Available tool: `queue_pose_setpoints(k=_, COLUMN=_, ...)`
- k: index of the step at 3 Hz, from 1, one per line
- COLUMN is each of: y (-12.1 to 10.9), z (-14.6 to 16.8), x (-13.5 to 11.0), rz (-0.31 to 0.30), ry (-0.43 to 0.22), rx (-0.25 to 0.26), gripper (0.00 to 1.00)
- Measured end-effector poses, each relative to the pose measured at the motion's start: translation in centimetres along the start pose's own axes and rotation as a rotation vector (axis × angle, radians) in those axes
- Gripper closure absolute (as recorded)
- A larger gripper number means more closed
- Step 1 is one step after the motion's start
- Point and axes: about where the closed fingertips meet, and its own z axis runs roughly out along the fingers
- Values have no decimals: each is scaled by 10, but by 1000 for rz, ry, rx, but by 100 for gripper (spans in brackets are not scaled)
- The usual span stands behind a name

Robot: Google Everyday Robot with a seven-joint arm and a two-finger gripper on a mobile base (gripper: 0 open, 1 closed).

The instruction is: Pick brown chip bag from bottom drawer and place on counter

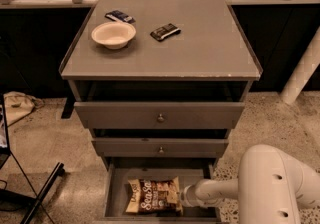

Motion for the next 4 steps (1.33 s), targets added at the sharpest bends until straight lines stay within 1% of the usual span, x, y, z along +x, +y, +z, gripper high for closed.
queue_pose_setpoints(k=1, y=0, z=0, x=0, rz=0, ry=0, rx=0, gripper=81)
queue_pose_setpoints(k=2, y=0, z=0, x=0, rz=0, ry=0, rx=0, gripper=100)
queue_pose_setpoints(k=3, y=0, z=0, x=0, rz=0, ry=0, rx=0, gripper=100)
queue_pose_setpoints(k=4, y=4, z=-13, x=-9, rz=-19, ry=-1, rx=-84, gripper=100)
